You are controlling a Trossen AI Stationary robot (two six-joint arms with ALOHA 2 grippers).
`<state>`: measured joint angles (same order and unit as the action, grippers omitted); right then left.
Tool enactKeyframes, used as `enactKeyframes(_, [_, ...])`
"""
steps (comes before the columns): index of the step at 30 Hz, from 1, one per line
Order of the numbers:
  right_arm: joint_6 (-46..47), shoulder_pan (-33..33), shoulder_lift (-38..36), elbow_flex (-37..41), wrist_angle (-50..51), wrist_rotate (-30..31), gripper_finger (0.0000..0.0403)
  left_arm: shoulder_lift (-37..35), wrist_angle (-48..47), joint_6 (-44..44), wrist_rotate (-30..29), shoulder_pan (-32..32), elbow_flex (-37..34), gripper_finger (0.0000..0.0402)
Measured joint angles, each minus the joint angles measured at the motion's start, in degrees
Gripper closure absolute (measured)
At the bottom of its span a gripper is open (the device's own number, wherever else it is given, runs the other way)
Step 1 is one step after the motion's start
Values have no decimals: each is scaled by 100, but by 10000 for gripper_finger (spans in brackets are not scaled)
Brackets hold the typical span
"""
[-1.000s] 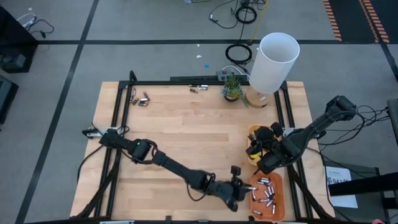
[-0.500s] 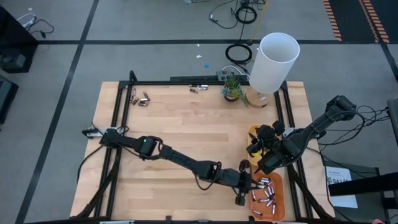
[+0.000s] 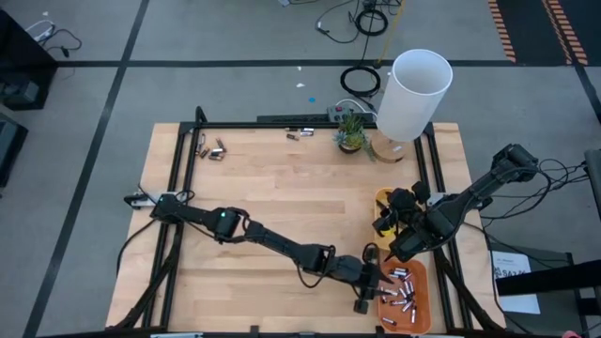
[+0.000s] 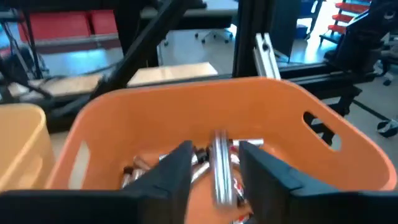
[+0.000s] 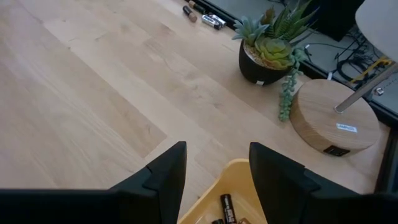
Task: Sort batteries
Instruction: Put the black battery into the orange bin, then put the brown battery into the yellow bin
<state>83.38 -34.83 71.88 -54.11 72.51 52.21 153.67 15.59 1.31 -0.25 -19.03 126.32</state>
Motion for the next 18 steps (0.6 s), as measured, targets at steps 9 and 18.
enactKeyframes(9, [-3, -4, 0, 0, -1, -150, 236, -155, -641, 163, 104, 22, -9, 198])
enactKeyframes(18, [2, -33, 2, 0, -31, -155, 236, -1095, -3972, 990, -252, 17, -2, 198])
